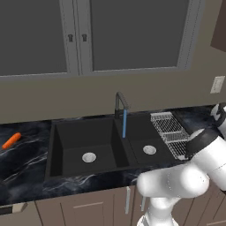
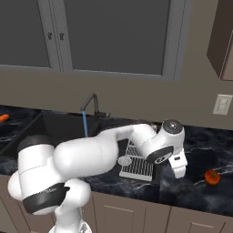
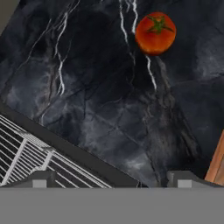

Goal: Turn on the sink faucet. Then move the tomato from the counter to the sink. Turn off the sink. Move the vegetable from the sink to the pot next to the stove. Finally move the pot to the front right burner.

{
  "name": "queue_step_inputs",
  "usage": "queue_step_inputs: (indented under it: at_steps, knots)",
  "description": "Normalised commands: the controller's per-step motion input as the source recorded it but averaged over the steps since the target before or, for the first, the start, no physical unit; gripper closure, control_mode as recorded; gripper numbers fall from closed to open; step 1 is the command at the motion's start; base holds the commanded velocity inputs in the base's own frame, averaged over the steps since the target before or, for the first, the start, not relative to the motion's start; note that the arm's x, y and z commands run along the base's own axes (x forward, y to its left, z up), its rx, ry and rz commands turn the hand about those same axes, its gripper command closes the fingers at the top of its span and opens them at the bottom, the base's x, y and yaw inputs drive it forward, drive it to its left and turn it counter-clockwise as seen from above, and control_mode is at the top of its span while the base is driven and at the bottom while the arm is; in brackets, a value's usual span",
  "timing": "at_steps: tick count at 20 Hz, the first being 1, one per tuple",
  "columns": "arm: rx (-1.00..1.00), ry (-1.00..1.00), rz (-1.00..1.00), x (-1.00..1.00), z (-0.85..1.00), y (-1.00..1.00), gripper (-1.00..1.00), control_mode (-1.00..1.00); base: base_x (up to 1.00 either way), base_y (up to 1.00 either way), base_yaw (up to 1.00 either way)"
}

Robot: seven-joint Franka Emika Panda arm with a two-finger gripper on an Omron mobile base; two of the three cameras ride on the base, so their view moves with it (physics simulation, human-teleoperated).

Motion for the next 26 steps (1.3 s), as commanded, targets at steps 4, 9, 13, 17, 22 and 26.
queue_step_inputs:
  at_steps: [4, 9, 13, 17, 22, 26]
  knots:
    - [0.09, 0.03, -0.22, -0.1, -0.35, -0.84, -1.0, -1.0, 0.0, 0.0, 0.0]
    - [0.03, 0.06, -0.19, 0.05, -0.3, -0.68, -1.0, -1.0, 0.0, 0.0, 0.0]
    - [0.02, 0.08, -0.16, 0.24, -0.19, -0.63, -1.0, -1.0, 0.0, 0.0, 0.0]
    - [0.04, 0.07, -0.14, 0.17, -0.07, -0.72, -1.0, -1.0, 0.0, 0.0, 0.0]
    - [0.16, 0.05, -0.05, 0.03, 0.1, -0.77, -1.0, -1.0, 0.0, 0.0, 0.0]
    - [0.18, 0.05, -0.01, 0.0, 0.35, -0.78, -1.0, -1.0, 0.0, 0.0, 0.0]
